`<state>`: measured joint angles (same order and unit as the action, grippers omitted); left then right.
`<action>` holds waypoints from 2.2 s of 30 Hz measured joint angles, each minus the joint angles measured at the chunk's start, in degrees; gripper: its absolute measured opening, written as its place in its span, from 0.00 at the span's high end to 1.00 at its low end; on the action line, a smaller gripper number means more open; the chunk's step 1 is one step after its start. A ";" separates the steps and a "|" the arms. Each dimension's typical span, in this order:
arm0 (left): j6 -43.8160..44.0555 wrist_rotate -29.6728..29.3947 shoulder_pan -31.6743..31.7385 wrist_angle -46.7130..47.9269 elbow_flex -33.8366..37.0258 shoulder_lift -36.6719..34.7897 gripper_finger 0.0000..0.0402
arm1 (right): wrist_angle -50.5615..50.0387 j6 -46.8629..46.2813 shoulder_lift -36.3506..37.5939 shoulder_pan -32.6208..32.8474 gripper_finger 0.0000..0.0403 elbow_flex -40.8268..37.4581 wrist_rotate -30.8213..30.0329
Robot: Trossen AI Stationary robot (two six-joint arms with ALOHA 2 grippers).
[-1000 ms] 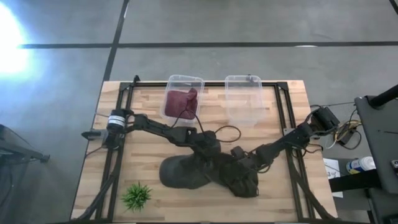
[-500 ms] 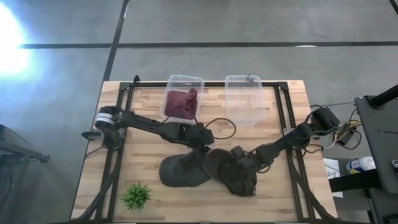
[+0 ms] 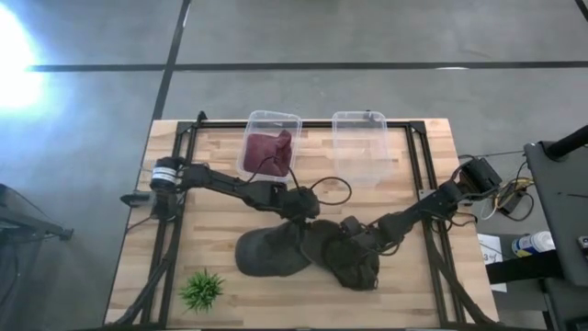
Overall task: Pick & Place hat
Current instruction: Put the black cap into the right transparent bin
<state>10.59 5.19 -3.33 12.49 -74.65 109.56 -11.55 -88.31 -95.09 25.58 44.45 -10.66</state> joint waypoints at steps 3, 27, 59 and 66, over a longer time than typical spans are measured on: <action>0.04 0.47 0.11 -0.43 0.00 1.22 0.55 | 0.02 0.44 0.00 0.00 0.39 0.00 0.02; -3.05 -4.92 0.31 11.00 -12.23 -3.22 0.98 | -23.98 8.06 14.60 3.44 0.39 10.83 -4.07; -5.16 -37.93 11.02 23.25 -44.17 2.52 0.98 | -77.26 -8.18 26.46 12.55 0.39 32.20 -25.97; -2.88 -33.97 13.31 37.66 -53.95 10.29 0.97 | -77.51 -11.75 26.47 14.52 0.39 30.51 -23.67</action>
<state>7.71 -28.78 9.98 50.16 -128.60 119.84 -89.06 -100.06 -68.62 40.10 74.96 -34.32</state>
